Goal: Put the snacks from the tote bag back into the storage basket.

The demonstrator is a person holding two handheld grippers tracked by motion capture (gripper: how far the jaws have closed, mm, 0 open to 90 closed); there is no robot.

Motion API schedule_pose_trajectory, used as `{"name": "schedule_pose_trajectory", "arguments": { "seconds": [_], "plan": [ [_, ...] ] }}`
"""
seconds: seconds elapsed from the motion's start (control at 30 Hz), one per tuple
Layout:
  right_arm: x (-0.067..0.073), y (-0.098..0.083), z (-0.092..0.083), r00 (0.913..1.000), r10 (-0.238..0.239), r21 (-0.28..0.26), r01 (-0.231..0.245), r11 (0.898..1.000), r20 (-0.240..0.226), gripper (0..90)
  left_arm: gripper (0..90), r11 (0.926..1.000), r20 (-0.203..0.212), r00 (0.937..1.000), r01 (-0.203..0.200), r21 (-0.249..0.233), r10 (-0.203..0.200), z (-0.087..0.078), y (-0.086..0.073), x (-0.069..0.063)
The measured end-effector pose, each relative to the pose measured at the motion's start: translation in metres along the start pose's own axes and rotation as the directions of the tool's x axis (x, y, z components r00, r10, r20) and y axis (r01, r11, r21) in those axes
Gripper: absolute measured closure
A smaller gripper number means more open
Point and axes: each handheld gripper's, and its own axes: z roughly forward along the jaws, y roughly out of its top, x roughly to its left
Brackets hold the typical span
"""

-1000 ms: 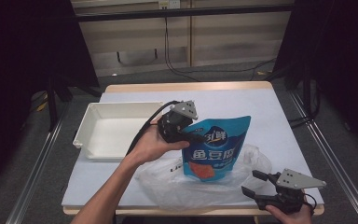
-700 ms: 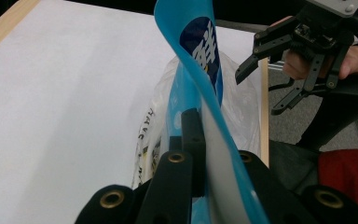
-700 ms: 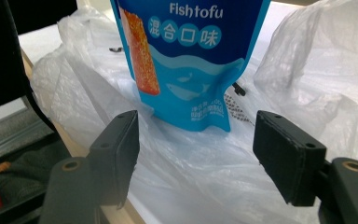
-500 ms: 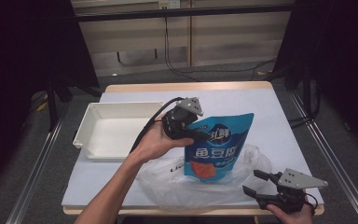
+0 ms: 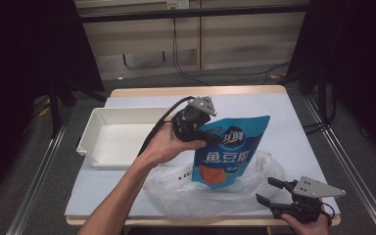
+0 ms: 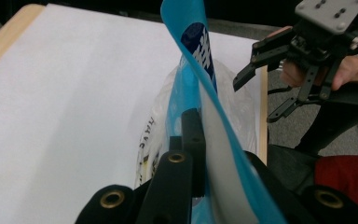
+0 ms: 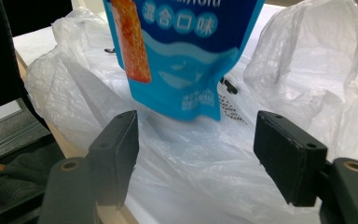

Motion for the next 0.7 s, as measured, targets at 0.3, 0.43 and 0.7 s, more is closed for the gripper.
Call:
{"name": "schedule_pose_trajectory", "arguments": {
  "seconds": [0.3,0.43,0.7],
  "plan": [
    [0.002,0.0,0.001,1.0,-0.005,0.003,0.005,1.0,-0.005,30.7,90.0,0.9987,0.011,0.9986,-0.052,0.001,0.052,-0.019,0.004,-0.001],
    [0.001,0.0,0.001,1.0,-0.005,0.0,0.005,1.0,-0.004,30.4,90.0,0.9983,0.021,0.9983,-0.053,-0.024,0.054,-0.029,0.005,-0.001],
    [0.002,0.0,0.001,1.0,-0.004,-0.001,0.004,1.0,-0.003,29.3,90.0,0.9968,-0.012,0.998,-0.063,-0.049,0.063,-0.051,0.012,-0.002]
  ]
}}
